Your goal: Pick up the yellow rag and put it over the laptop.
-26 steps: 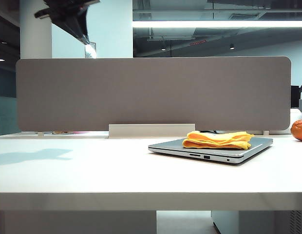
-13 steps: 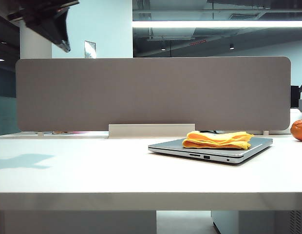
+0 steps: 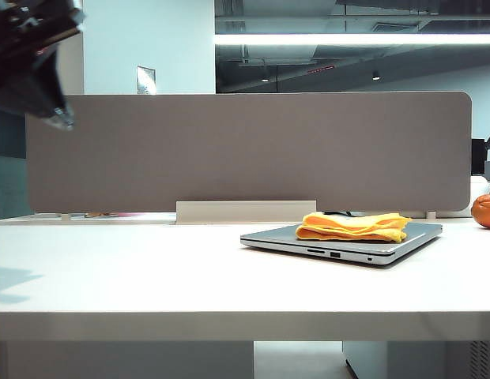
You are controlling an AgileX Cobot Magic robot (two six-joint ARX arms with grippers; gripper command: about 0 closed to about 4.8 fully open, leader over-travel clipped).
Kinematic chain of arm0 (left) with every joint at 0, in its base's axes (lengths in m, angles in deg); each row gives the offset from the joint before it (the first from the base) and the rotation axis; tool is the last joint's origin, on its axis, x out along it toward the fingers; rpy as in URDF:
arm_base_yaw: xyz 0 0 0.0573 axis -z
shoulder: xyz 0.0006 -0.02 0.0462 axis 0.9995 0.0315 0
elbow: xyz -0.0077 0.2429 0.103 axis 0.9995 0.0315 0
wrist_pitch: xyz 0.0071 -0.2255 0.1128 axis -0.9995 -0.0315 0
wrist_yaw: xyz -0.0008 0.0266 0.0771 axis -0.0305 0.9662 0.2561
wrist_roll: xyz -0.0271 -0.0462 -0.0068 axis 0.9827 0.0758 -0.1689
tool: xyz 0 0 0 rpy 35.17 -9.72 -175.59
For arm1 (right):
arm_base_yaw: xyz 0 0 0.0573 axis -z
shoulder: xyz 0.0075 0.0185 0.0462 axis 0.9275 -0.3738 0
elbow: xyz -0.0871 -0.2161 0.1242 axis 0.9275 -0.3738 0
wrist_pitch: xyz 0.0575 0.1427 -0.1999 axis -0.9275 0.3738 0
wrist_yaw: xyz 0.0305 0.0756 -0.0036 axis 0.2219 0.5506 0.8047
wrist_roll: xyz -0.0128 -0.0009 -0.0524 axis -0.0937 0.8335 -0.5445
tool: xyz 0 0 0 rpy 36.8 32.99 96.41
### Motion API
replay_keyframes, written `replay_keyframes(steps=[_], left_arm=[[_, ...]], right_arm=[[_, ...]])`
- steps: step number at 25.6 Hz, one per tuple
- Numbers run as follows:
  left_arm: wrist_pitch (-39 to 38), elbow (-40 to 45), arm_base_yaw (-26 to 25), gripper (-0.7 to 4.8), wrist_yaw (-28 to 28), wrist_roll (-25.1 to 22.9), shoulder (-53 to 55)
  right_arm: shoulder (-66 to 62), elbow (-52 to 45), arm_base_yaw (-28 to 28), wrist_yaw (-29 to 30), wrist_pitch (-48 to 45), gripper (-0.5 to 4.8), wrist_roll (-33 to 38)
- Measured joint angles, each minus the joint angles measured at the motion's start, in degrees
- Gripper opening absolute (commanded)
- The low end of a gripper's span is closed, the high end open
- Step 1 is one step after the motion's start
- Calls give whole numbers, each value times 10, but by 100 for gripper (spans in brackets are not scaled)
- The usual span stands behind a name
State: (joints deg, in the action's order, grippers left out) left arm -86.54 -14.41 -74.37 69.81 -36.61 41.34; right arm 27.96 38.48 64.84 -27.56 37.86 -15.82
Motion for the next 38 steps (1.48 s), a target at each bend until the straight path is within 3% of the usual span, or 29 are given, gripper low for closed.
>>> replay_keyframes(steps=[4, 17, 22, 26, 29, 38], left_arm=[[12, 48, 0, -6, -8, 4, -46], [3, 48, 1, -6, -25, 4, -51], [14, 48, 1, -6, 2, -23, -47], [116, 87, -9, -6, 62, -23, -66], [197, 137, -35, -6, 63, -23, -97], [334, 307, -90, -6, 63, -23, -225]], right_arm=[[0, 0, 0, 0, 0, -1, 0], [0, 0, 0, 0, 0, -1, 0], [0, 0, 0, 0, 0, -1, 0], [0, 0, 0, 0, 0, -1, 0], [0, 0, 0, 0, 0, -1, 0], [0, 0, 0, 0, 0, -1, 0]])
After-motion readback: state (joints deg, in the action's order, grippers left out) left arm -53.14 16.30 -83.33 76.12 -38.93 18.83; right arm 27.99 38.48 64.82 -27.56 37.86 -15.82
